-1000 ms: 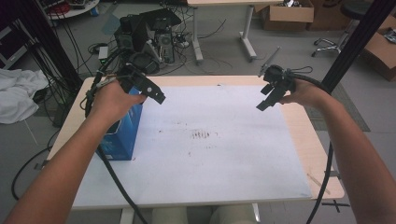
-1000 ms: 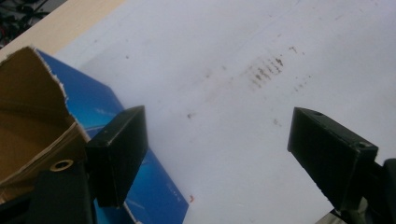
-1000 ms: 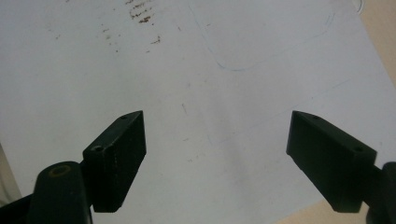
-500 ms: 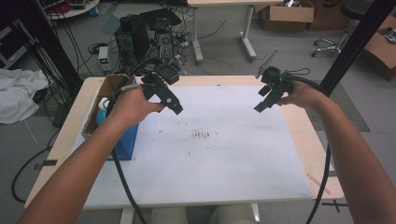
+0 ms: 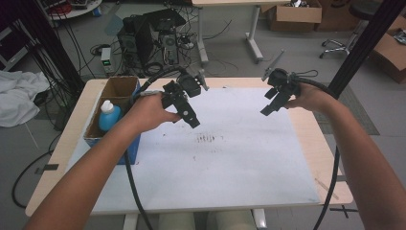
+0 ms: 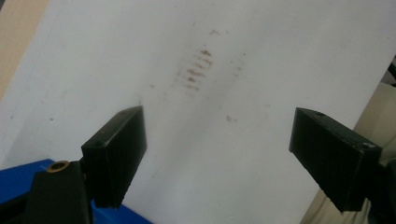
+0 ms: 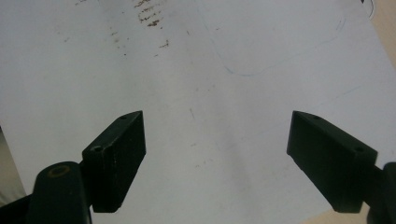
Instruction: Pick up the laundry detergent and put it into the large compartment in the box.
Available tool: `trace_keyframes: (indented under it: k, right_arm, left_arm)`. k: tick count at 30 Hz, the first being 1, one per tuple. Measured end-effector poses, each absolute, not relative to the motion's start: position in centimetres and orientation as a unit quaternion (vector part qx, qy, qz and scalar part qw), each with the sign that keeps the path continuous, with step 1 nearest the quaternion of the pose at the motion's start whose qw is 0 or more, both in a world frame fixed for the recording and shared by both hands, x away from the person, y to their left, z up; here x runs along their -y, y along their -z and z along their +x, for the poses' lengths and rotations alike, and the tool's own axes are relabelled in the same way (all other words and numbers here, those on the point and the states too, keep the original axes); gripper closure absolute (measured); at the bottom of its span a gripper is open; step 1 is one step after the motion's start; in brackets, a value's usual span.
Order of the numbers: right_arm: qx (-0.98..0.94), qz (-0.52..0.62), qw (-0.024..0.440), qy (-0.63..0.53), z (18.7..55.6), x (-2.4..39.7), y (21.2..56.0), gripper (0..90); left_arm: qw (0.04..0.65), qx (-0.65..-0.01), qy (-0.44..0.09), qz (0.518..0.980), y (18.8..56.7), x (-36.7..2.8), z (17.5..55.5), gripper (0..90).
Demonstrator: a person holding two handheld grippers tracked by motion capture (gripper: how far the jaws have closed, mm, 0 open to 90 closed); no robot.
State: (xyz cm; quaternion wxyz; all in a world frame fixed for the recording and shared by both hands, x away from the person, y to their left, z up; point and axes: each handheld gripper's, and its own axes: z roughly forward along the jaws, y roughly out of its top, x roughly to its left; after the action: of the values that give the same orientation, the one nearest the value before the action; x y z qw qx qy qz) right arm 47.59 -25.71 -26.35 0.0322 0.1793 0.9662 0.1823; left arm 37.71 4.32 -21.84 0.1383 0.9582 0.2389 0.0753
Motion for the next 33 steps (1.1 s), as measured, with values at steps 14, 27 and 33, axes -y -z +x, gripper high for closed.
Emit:
trace_keyframes:
  k: [14,27,33]
  right_arm:
    - [-0.966,0.18,0.035,-0.182,47.6,25.6,26.4,19.5]
    - [-0.966,0.18,0.035,-0.182,47.4,25.6,26.3,19.6]
    - [-0.966,0.18,0.036,-0.181,47.2,25.6,26.2,19.7]
  left_arm:
    - [0.129,-0.187,-0.067,0.972,23.2,-2.3,35.7,19.7]
    - [0.12,-0.179,-0.06,0.975,23.8,-1.9,35.8,19.8]
    - [0.124,-0.183,-0.06,0.974,23.7,-2.1,35.9,20.2]
